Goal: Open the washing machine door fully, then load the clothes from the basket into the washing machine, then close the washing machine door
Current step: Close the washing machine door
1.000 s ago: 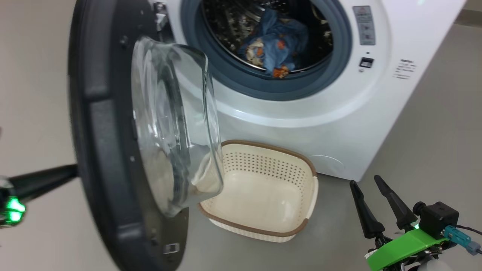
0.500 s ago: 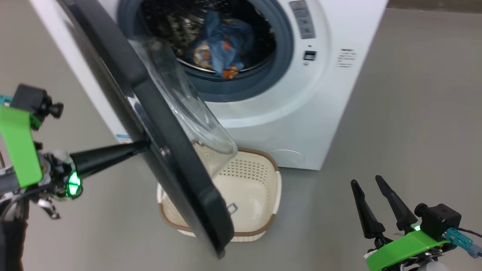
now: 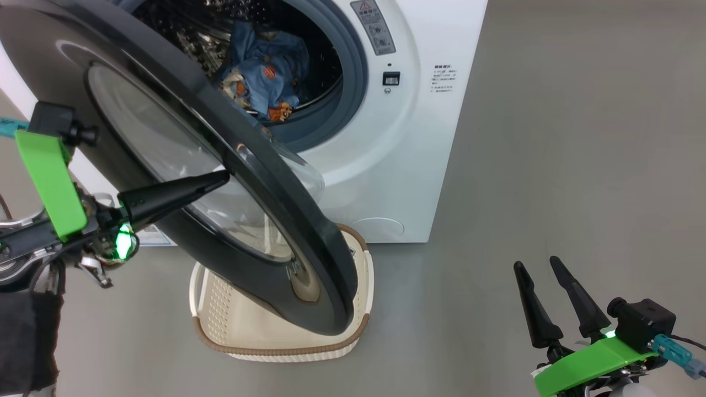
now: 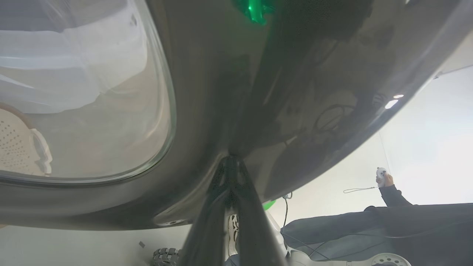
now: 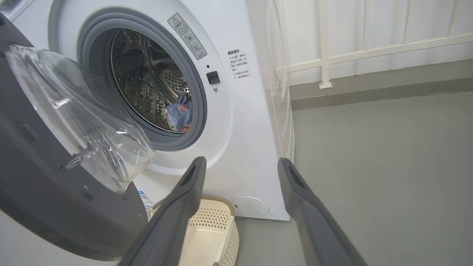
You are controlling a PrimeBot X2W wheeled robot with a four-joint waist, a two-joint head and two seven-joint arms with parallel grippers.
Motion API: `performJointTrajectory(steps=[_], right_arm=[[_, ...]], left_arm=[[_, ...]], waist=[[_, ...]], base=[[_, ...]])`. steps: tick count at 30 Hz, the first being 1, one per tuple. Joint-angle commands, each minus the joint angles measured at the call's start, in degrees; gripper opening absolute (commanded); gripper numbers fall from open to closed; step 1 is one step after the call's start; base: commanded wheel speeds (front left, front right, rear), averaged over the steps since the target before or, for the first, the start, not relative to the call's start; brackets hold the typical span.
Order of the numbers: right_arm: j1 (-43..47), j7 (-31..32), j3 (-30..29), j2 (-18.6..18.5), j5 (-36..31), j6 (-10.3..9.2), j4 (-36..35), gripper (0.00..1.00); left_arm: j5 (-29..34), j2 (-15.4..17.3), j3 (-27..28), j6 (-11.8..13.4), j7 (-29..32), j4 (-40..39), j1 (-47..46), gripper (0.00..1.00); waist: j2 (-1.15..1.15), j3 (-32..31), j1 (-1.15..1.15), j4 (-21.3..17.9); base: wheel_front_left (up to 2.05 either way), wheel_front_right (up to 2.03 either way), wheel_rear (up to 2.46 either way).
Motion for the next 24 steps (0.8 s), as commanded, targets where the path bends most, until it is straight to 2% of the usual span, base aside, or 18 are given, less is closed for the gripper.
performJointTrajectory(steps=[1,13,18,19,20,21,23,24], right_arm=[[-0.3,-0.3,1.0,-0.1,-0.7,0.09,-1.3,1.00],[1.5,-0.3,1.5,-0.4,-0.1,0.09,-0.9,1.00],[2.1,-0.3,1.6,-0.7,0.0,0.09,-1.1,1.00],[2.2,-0.3,1.7,-0.8,0.1,0.09,-1.1,1.00],[2.3,-0.3,1.7,-0.9,0.1,0.09,-1.1,1.00],[2.3,-0.3,1.7,-1.0,0.1,0.09,-1.2,1.00],[2.5,-0.3,1.6,-1.2,0.2,0.09,-1.3,1.00],[2.6,-0.3,1.5,-1.2,0.2,0.09,-1.3,1.00]], left_arm=[[0.7,2.3,2.3,-0.4,-0.5,-1.4,-1.8,0.00],[0.4,3.5,6.1,-0.4,-1.1,-6.8,7.2,0.00],[3.3,4.7,8.0,-0.4,-3.4,-10.2,12.6,0.01],[4.3,5.0,8.2,-0.4,-4.1,-11.0,13.7,0.07],[5.0,5.1,8.4,-0.4,-4.9,-11.7,14.8,0.27],[5.6,5.1,8.8,-0.4,-5.8,-12.3,15.8,0.39],[7.1,5.4,9.2,-0.4,-7.8,-13.2,17.8,0.50],[7.8,5.4,9.5,-0.4,-9.0,-13.5,18.8,0.78]], waist=[[0.00,-0.7,0.00,0.3],[0.00,-4.4,0.00,4.2],[0.00,-4.8,0.00,4.9],[0.00,-4.8,0.00,4.9],[0.00,-4.8,0.00,4.9],[0.00,-4.7,0.00,4.9],[0.00,-4.5,0.00,4.7],[0.00,-4.5,0.00,4.6]], base=[[0.00,0.00,0.00],[0.00,0.00,0.00],[0.00,0.00,0.00],[0.00,0.00,0.00],[0.00,0.00,0.00],[0.00,0.00,0.00],[0.00,0.00,0.00],[0.00,0.00,0.00]])
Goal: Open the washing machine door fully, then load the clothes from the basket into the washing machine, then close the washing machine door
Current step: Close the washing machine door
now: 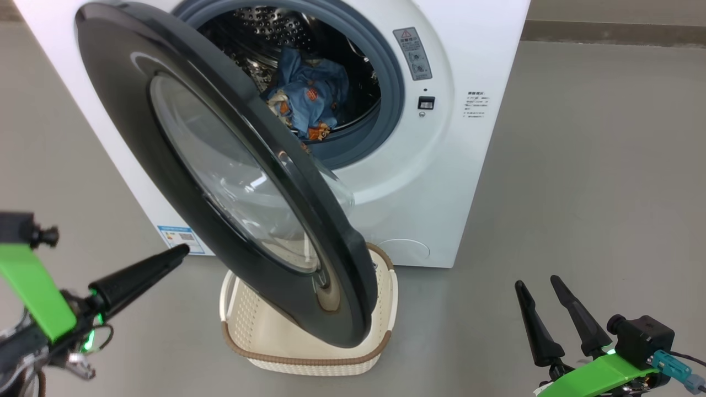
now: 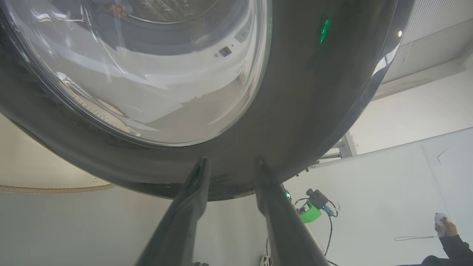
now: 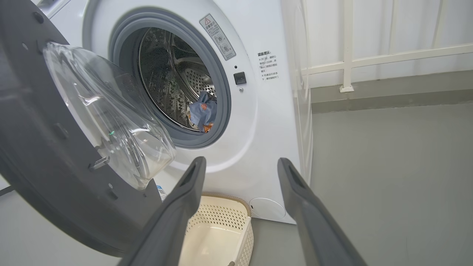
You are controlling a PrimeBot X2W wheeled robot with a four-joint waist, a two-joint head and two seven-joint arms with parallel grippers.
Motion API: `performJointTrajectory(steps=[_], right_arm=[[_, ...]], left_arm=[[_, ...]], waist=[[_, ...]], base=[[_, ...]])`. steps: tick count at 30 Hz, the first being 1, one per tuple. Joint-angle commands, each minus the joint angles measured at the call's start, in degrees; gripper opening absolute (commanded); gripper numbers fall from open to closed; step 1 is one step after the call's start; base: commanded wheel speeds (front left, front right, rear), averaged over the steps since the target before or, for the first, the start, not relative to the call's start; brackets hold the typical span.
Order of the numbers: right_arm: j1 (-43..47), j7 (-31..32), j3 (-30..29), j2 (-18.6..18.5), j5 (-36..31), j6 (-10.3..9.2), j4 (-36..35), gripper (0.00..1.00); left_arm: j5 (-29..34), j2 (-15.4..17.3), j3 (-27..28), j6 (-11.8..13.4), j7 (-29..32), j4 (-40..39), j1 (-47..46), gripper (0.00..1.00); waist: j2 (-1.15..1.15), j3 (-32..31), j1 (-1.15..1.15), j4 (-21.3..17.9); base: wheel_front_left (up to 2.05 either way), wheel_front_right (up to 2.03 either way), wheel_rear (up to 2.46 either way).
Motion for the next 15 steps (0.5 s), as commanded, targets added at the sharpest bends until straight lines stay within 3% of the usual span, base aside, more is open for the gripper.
performJointTrajectory(steps=[1,3,15], right_arm=[[0.0,-0.3,1.3,-0.9,0.0,0.09,-1.5,1.00],[0.1,-0.3,1.2,-0.9,0.0,0.09,-1.5,1.00],[1.4,-0.3,0.2,-1.4,-0.2,0.09,-1.9,1.00]], left_arm=[[1.5,2.9,3.0,-0.2,-2.1,-2.2,0.3,0.92],[2.6,3.1,3.2,-0.2,-4.2,-2.4,2.6,1.00],[4.8,3.3,3.0,-0.2,-19.1,-2.2,14.4,1.00]], waist=[[0.00,0.2,0.00,-0.4],[0.00,0.1,0.00,-1.0],[0.00,1.1,0.00,-5.1]], base=[[0.00,0.00,0.00],[0.00,0.00,0.00],[0.00,0.00,0.00]])
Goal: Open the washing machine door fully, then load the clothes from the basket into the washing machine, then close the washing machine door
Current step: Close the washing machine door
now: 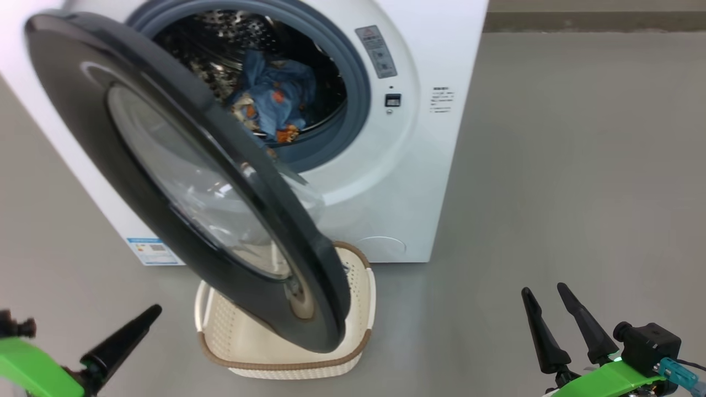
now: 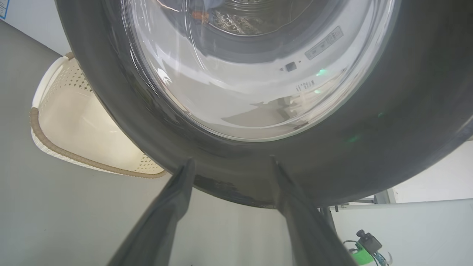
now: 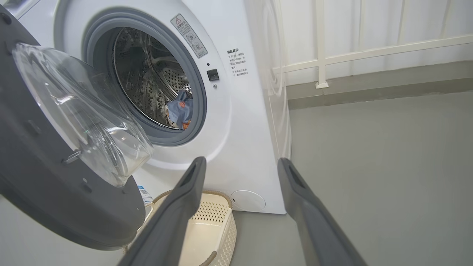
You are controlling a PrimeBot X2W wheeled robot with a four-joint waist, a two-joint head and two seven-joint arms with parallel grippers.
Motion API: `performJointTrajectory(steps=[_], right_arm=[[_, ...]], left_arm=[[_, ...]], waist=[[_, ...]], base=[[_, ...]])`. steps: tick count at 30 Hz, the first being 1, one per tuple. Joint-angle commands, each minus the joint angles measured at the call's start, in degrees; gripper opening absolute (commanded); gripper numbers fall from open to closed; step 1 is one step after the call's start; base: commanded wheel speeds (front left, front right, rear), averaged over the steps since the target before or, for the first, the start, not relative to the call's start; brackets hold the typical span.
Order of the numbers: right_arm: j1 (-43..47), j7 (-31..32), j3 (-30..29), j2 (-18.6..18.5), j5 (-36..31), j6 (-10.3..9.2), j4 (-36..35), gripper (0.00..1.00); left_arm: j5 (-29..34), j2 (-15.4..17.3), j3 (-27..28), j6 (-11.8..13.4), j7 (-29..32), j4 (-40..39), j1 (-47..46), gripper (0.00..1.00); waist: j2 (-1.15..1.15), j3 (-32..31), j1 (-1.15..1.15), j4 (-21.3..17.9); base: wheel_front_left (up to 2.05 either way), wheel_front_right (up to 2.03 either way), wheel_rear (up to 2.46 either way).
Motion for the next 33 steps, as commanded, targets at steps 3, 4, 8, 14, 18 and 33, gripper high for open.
performJointTrajectory(steps=[3,4,8,14,18,33], right_arm=[[-0.2,-0.3,0.7,-1.0,-0.2,0.09,-1.7,1.00],[-0.2,-0.3,0.7,-0.9,-0.2,0.09,-1.7,1.00],[-0.2,-0.3,0.6,-0.8,-0.3,0.09,-1.7,1.00],[-0.5,-0.3,0.3,-0.8,-0.3,0.09,-1.6,1.00],[-0.6,-0.3,0.4,-0.9,-0.3,0.09,-1.4,1.00],[0.5,-0.3,-0.7,-1.5,-0.1,0.09,-1.9,1.00]], left_arm=[[1.4,2.0,1.3,-0.2,-5.0,-1.5,-0.4,1.00],[2.1,2.2,0.8,-0.2,-7.1,-1.6,0.0,1.00],[5.6,3.7,-2.9,-0.2,-16.6,-1.2,1.7,1.00],[10.5,7.0,-10.3,-0.2,-34.3,1.0,2.7,1.00],[14.7,10.3,-16.4,-0.2,-46.2,4.2,2.7,1.00],[43.5,2.0,-7.0,-0.2,-52.3,4.6,3.8,1.00]], waist=[[0.00,1.0,0.00,-1.6],[0.00,1.2,0.00,-2.0],[0.00,1.4,0.00,-3.4],[0.00,1.4,0.00,-5.1],[0.00,1.2,0.00,-5.9],[0.00,-0.3,0.00,-6.2]], base=[[0.00,0.00,0.00],[0.00,0.00,0.00],[0.00,0.00,0.00],[0.00,0.00,0.00],[0.00,0.00,0.00],[0.00,0.00,0.00]])
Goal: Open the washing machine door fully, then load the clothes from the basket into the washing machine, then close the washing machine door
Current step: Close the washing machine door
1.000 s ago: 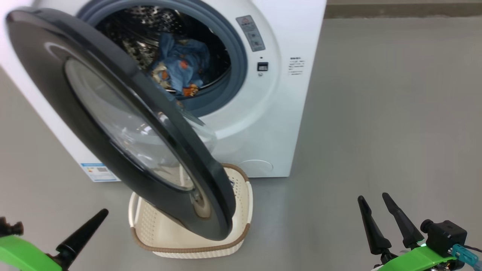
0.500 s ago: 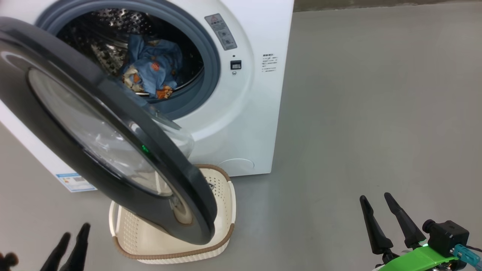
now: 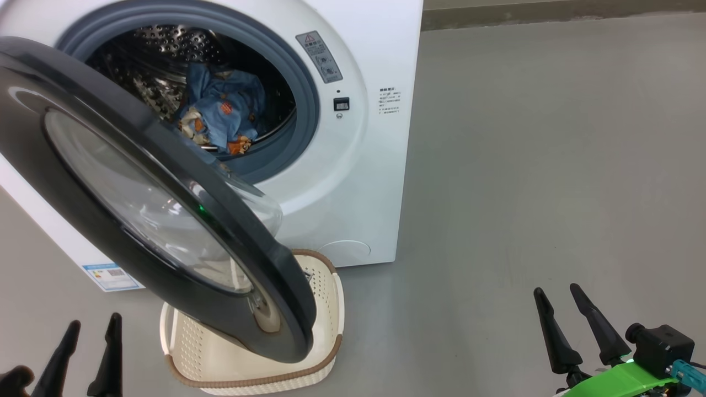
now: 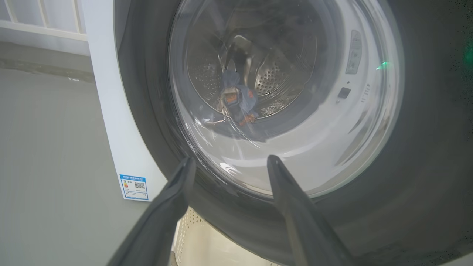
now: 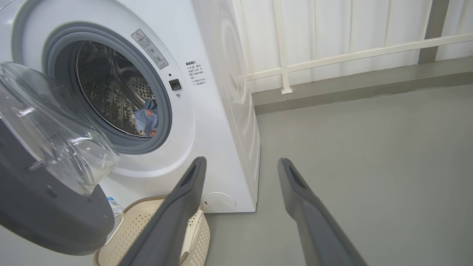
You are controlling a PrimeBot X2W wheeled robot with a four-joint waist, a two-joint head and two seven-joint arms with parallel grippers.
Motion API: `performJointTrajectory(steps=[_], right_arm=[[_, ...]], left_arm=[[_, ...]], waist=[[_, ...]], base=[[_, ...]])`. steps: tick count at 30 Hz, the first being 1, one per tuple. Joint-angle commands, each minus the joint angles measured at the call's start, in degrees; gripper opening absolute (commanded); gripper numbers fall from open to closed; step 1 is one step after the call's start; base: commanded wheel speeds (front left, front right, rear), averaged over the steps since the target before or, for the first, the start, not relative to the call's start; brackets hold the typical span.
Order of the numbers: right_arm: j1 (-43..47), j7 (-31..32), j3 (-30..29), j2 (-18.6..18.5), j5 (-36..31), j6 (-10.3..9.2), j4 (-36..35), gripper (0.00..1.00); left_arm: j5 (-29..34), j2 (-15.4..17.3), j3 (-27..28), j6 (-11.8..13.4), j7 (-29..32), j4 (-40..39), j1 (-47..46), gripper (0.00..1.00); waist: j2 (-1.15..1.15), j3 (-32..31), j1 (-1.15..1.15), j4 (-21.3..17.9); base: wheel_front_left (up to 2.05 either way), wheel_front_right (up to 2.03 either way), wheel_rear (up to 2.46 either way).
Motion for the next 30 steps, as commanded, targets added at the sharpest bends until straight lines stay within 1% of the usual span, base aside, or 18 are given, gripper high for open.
performJointTrajectory(steps=[1,5,8,17,24,25,27,28,30], right_arm=[[-0.1,-0.3,0.8,-0.8,-0.1,0.09,-1.6,1.00],[0.0,-0.3,0.7,-0.9,-0.1,0.09,-1.8,1.00],[0.0,-0.3,0.6,-0.9,-0.1,0.09,-1.8,1.00],[0.0,-0.3,0.9,-0.6,-0.2,0.09,-1.4,1.00],[-0.7,-0.3,1.5,-0.5,-0.3,0.09,-1.1,1.00],[-1.0,-0.3,1.7,-0.4,-0.3,0.09,-1.1,0.71],[-2.0,-0.3,2.2,-0.1,-0.2,0.09,-1.1,0.20],[-2.6,-0.3,2.5,0.1,-0.2,0.09,-1.2,0.00],[-4.1,-0.3,2.8,0.6,-0.2,0.09,-1.5,0.00]], left_arm=[[2.1,0.9,3.2,-0.2,-0.8,-2.0,-0.6,1.00],[6.7,-1.4,4.6,-0.2,-0.8,-3.5,0.6,1.00],[8.9,-2.7,4.9,-0.2,-0.8,-3.9,1.2,1.00],[10.1,-5.4,4.9,-0.2,-0.8,-1.2,1.6,1.00],[10.1,-5.7,4.8,-0.2,-0.8,-1.2,1.1,1.00],[10.1,-5.7,4.8,-0.2,-0.8,-1.2,1.0,1.00],[10.0,-5.8,4.8,-0.2,-0.8,-1.3,0.9,1.00],[10.0,-5.8,4.8,-0.2,-0.8,-1.3,0.8,1.00],[10.0,-6.0,4.9,-0.2,-0.8,-1.4,0.6,1.00]], waist=[[0.00,-0.1,0.00,0.0],[0.00,-0.2,0.00,-0.1],[0.00,-0.1,0.00,-0.1],[0.00,0.1,0.00,-0.1],[0.00,0.4,0.00,0.2],[0.00,0.4,0.00,0.2],[0.00,0.4,0.00,0.4],[0.00,0.4,0.00,0.5],[0.00,0.4,0.00,0.8]], base=[[0.00,0.00,0.00],[0.00,0.00,0.00],[0.00,0.00,0.00],[0.00,0.00,0.00],[0.00,0.00,0.00],[0.00,0.00,0.00],[0.00,0.00,0.00],[0.00,0.00,0.00],[0.00,0.00,0.00]])
